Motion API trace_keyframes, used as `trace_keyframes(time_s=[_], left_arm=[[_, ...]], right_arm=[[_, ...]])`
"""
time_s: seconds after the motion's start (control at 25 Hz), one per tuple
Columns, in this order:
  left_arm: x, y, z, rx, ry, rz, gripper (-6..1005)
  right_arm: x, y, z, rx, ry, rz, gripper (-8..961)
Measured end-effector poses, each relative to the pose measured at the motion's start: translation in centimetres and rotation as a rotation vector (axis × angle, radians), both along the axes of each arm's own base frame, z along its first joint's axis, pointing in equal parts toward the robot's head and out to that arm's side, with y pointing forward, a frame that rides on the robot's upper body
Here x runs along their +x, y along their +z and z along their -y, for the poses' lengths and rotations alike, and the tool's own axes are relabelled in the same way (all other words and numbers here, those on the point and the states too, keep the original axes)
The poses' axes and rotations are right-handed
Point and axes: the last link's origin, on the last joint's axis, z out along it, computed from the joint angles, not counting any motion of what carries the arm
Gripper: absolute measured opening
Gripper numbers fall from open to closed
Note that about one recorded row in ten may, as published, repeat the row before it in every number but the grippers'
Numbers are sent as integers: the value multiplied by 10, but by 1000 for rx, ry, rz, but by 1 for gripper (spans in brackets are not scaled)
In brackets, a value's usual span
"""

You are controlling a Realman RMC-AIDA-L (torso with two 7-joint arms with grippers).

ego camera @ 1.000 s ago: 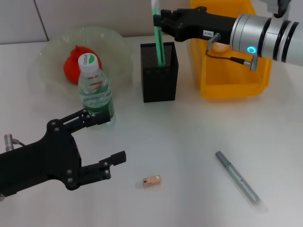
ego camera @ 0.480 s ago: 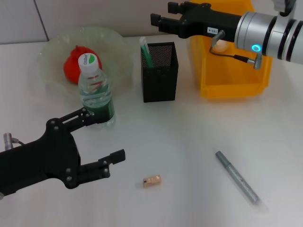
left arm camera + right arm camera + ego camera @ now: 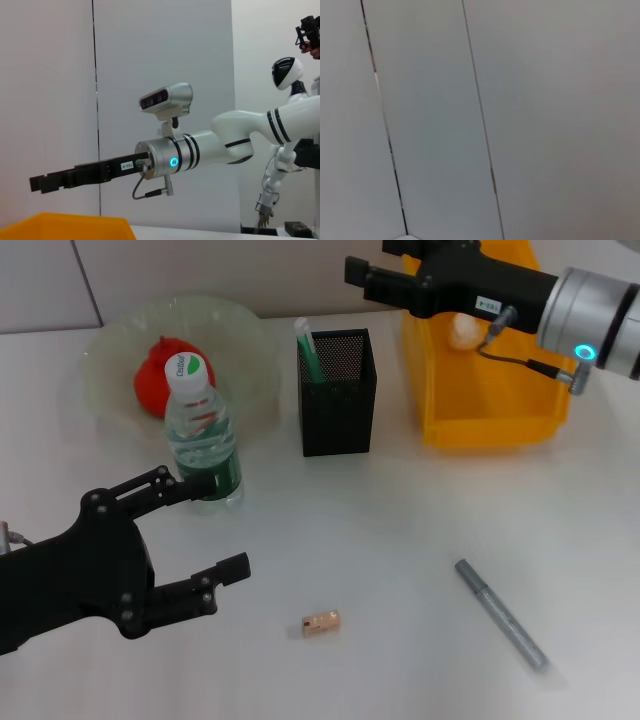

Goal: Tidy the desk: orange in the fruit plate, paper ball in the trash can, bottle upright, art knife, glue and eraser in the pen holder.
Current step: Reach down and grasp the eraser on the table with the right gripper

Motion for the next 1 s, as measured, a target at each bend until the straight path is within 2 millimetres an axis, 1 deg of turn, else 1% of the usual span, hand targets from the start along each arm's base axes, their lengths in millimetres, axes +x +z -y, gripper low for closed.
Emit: trace_keyframes(time_s=[0.04,0.08,0.16,0.24,0.28,0.4,0.44,0.48,0.6,0.64,0.68,0.84,1.0], left_arm=[[0,2,-1,-12,7,1,788],[0,2,-1,-12,7,1,789],[0,4,-1,-23,14,2,790],[1,7,0,-34,15,2,791],[1,7,0,-34,15,2,793],[2,9,2,-41,7,6,795],[2,9,2,-44,4,7,795],[3,10,3,-46,3,9,794],[3,11,3,-51,7,15,794],[3,11,3,-52,10,18,794],[3,11,3,-52,10,18,794],[3,12,3,-53,16,21,793],[2,12,3,-51,21,22,793]], right_arm=[[3,3,6,-3,14,-1,745],[3,3,6,-3,14,-1,745],[6,7,13,-5,33,-2,744],[11,13,28,-9,69,0,744],[11,13,28,-9,69,0,744],[16,18,42,-18,97,-2,744],[21,19,49,-27,105,-3,744],[21,19,49,-27,105,-3,744],[29,22,62,-40,107,-5,744],[35,23,68,-39,102,1,744],[35,23,68,-39,102,1,744],[46,24,83,-61,95,46,744],[49,24,88,-94,86,85,744]])
